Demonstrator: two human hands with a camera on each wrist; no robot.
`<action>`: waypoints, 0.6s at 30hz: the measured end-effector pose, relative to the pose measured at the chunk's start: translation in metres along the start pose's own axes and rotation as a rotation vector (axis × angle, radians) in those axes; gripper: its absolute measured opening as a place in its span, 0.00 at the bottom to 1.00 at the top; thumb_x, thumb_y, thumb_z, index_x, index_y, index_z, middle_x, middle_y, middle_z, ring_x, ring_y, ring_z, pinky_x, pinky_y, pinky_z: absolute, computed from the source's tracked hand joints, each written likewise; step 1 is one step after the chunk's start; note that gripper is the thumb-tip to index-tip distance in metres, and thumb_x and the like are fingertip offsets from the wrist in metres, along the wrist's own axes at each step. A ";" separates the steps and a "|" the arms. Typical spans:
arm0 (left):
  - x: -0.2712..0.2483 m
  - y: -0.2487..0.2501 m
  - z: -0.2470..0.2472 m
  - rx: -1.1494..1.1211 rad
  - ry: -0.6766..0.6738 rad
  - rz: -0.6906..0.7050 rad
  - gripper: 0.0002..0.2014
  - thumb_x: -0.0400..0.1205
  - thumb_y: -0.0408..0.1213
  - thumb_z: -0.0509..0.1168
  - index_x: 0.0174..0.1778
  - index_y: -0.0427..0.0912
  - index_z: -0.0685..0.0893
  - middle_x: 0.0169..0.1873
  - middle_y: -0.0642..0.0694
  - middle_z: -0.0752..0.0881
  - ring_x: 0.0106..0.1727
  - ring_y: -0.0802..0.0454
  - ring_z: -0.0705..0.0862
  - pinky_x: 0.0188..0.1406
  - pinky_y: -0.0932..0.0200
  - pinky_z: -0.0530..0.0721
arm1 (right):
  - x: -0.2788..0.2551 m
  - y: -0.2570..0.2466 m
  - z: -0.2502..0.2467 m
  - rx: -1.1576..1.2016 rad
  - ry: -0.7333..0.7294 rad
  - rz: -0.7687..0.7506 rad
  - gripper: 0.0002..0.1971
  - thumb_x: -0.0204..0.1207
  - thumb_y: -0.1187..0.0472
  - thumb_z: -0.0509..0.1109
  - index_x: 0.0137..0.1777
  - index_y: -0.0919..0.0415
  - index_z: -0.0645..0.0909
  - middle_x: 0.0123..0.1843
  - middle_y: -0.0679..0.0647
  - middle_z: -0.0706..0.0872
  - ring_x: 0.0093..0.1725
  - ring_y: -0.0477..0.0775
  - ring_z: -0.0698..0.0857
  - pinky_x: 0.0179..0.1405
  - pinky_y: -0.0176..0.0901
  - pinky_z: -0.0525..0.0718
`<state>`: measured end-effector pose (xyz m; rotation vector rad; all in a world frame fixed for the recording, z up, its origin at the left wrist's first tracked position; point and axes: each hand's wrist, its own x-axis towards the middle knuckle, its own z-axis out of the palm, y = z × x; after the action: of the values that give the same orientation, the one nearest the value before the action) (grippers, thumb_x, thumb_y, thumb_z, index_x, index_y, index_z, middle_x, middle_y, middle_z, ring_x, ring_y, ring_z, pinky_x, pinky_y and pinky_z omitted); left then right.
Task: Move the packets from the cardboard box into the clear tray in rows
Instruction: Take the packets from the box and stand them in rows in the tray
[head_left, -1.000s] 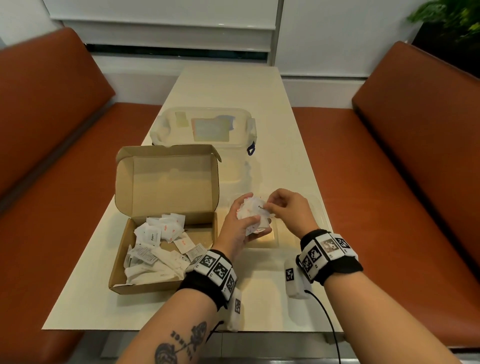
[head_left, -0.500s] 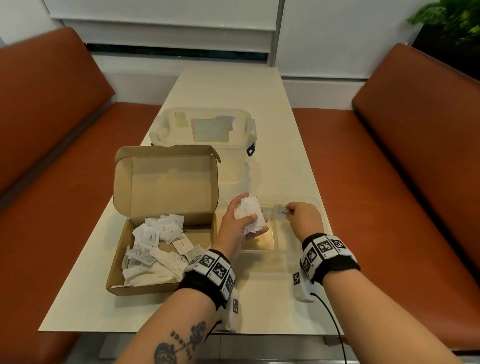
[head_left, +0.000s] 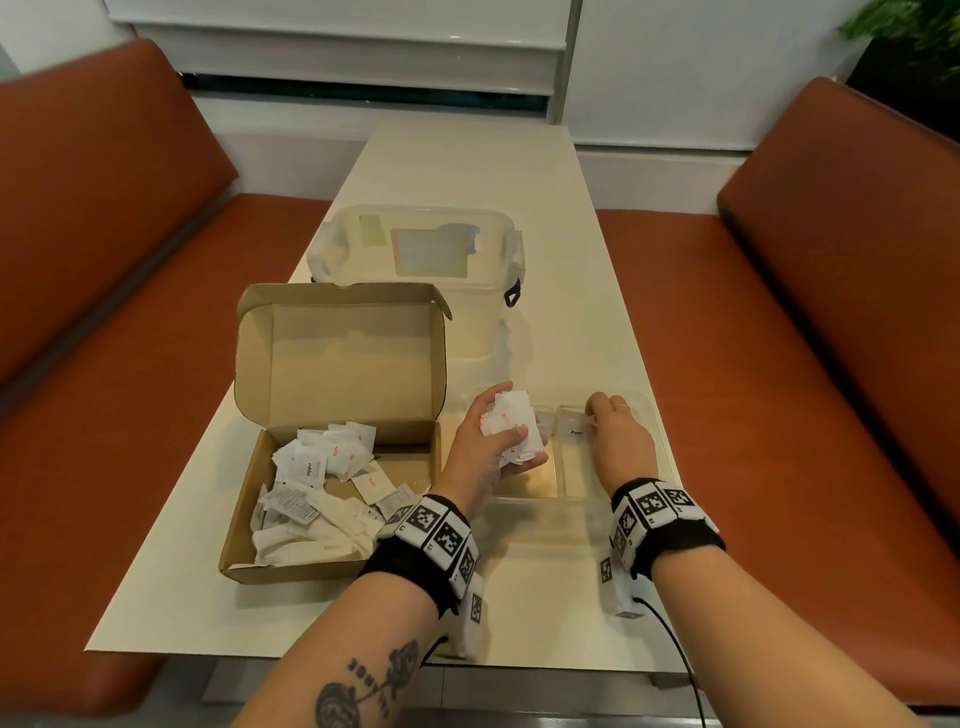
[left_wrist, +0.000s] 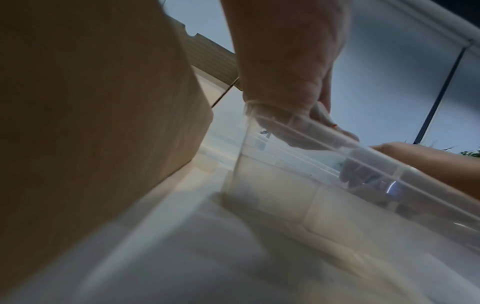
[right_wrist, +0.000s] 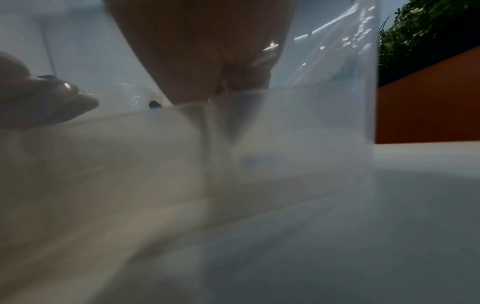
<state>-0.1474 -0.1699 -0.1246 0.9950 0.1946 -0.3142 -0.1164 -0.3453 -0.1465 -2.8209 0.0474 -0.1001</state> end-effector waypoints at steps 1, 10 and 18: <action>0.000 0.000 0.000 0.003 -0.003 -0.002 0.26 0.79 0.16 0.61 0.63 0.53 0.79 0.59 0.38 0.79 0.56 0.31 0.84 0.39 0.46 0.90 | 0.000 0.000 -0.001 0.002 0.007 0.004 0.10 0.78 0.71 0.59 0.58 0.64 0.74 0.57 0.60 0.76 0.44 0.62 0.80 0.35 0.43 0.72; -0.002 0.003 0.003 0.043 -0.002 -0.013 0.26 0.80 0.17 0.62 0.62 0.54 0.80 0.73 0.35 0.68 0.68 0.26 0.76 0.39 0.48 0.90 | 0.004 0.000 0.003 -0.046 -0.010 0.061 0.09 0.79 0.70 0.58 0.57 0.64 0.73 0.54 0.61 0.78 0.44 0.64 0.81 0.34 0.45 0.69; -0.002 0.003 0.004 0.052 0.008 -0.011 0.26 0.79 0.17 0.63 0.63 0.53 0.80 0.73 0.37 0.67 0.68 0.26 0.75 0.42 0.46 0.90 | 0.004 -0.002 0.000 -0.007 0.030 0.075 0.06 0.81 0.63 0.59 0.55 0.63 0.74 0.50 0.59 0.80 0.45 0.61 0.80 0.35 0.45 0.70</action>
<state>-0.1488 -0.1713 -0.1198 1.0473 0.2000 -0.3267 -0.1128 -0.3435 -0.1458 -2.8206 0.1604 -0.1253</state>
